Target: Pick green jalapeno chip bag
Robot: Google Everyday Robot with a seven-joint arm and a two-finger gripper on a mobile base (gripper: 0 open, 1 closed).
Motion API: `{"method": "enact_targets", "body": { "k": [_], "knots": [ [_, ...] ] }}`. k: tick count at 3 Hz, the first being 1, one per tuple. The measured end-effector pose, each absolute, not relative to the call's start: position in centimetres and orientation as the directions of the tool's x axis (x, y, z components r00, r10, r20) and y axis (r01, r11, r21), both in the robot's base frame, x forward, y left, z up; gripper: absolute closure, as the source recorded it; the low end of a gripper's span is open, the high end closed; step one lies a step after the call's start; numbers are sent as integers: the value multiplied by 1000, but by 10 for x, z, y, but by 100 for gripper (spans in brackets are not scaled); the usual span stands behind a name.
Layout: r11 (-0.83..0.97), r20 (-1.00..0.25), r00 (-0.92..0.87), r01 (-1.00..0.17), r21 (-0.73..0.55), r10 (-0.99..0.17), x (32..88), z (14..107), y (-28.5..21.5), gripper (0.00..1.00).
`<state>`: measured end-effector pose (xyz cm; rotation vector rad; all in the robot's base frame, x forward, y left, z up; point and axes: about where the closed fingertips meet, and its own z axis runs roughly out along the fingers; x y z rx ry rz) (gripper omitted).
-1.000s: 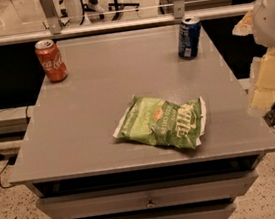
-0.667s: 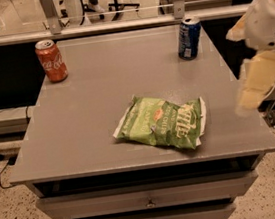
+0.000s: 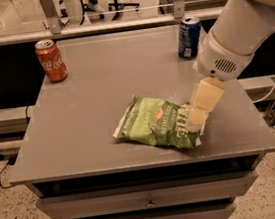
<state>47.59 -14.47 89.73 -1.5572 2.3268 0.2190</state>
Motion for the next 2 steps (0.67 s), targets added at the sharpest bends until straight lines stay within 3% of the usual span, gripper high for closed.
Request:
{"method": "enact_targets", "body": {
  "k": [1,2],
  "knots": [
    [432,-387,-410,-901,32,-826,480,861,-112,2],
    [444,-401,-433,-893,70,-807,479,845,-96,25]
  ]
}}
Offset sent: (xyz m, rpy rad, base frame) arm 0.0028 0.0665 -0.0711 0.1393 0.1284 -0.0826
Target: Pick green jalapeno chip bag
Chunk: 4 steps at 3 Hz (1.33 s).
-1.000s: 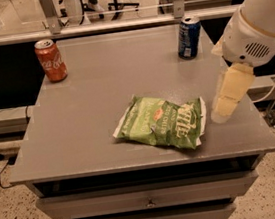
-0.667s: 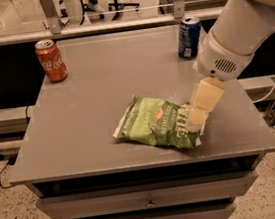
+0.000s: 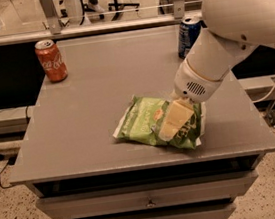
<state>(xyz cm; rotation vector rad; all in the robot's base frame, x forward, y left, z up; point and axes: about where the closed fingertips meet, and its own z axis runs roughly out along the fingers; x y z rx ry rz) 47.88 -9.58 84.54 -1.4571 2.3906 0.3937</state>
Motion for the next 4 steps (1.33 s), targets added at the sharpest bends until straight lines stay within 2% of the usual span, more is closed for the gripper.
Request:
{"method": "enact_targets", "body": {
  "k": [1,2,3,4],
  "knots": [
    [466,-434,-448,-882,72,-782,485,843,-92,56],
    [471,-470,-436,-881,47,-768,494,855,-93,79],
    [469,-569,-402,-883,33,-717,513,885,-93,100],
    [456,-707,-362,-888,63,-608,534,927,-88,100]
  ]
}}
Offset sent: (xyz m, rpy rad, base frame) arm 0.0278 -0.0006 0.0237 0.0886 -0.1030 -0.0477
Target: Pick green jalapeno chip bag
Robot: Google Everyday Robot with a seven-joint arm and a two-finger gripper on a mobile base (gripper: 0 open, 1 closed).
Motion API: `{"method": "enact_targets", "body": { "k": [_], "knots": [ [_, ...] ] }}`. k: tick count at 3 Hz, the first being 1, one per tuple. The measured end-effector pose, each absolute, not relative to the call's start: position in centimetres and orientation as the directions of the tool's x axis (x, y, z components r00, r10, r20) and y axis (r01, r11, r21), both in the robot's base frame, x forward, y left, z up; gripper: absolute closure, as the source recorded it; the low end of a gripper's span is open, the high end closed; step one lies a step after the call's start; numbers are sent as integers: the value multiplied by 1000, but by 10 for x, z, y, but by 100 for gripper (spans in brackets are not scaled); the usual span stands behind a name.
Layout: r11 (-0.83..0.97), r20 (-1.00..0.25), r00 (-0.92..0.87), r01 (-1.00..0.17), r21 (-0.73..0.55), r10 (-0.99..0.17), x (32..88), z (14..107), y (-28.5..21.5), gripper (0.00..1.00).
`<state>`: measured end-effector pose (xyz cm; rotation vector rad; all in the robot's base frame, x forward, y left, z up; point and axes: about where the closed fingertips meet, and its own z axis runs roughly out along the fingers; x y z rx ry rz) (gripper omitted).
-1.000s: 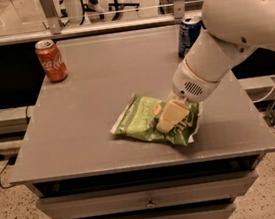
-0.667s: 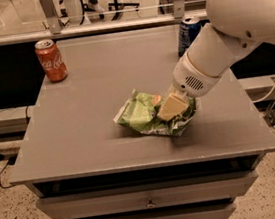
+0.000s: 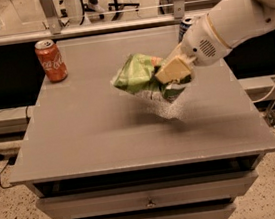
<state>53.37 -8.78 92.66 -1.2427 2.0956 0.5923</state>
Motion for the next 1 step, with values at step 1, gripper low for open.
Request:
{"method": "enact_targets", "body": {
  "k": [1],
  "knots": [
    [445,-745,-353,-892,85,-566,534,944,-79,100]
  ]
}}
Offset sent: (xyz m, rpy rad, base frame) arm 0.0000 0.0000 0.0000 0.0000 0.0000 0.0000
